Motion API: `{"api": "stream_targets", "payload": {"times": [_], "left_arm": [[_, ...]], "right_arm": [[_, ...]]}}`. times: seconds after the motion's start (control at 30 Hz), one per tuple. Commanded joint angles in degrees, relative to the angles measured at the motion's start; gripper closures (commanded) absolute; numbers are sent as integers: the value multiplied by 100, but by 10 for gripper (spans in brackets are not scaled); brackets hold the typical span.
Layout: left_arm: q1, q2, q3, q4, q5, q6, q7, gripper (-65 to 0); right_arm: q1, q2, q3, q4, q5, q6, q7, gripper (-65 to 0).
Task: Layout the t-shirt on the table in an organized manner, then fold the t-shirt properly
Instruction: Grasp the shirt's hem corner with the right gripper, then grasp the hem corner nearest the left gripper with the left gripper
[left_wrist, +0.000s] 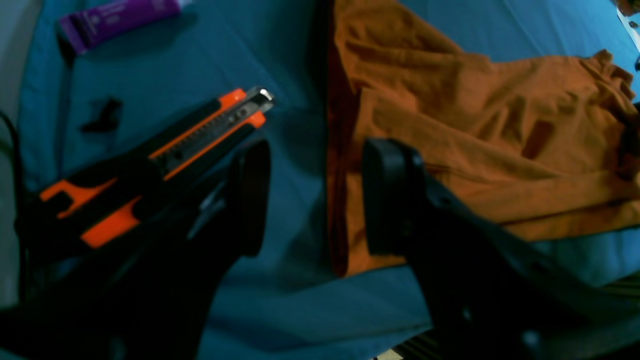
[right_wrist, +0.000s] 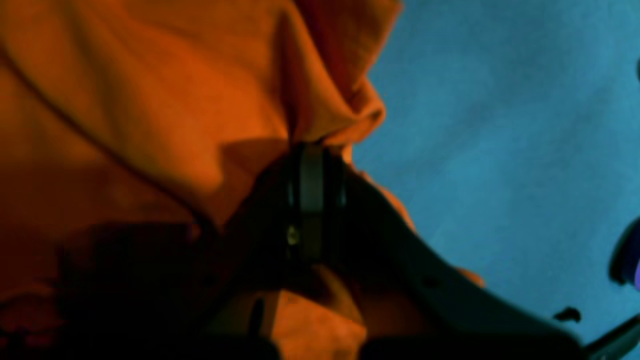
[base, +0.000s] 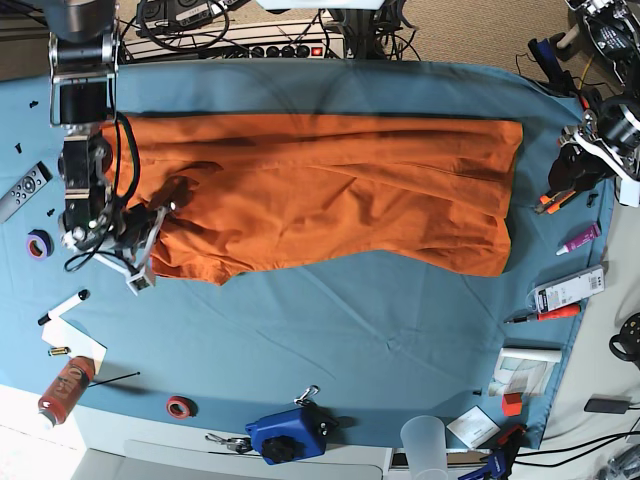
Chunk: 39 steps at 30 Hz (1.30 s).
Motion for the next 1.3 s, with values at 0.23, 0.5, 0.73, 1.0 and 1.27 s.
{"api": "stream_targets", "payload": {"times": [0.23,0.5,0.73,1.0,1.27], "left_arm": [[-26,-96,-37,94,-125,-24,-127,-307],[-24,-96,-37,94,-125,-24,-125,-307],[-24,-96,-37,94,-122,-24,-122,-307],[-24,-94,-37,94,-127,-22,-125,-307],[-26,-85,-37,94,-125,-24,-186,-307]], "right_arm": [[-66,83,24,334,-249,-26,17,-8],[186,101,136,468,96,-133,-535,-213],[420,83,929,789,457,-129,376,-213],[1045,-81,903,-796,481,273,557,-213],[1217,-428,905,-1867,625,603,520,-213]]}}
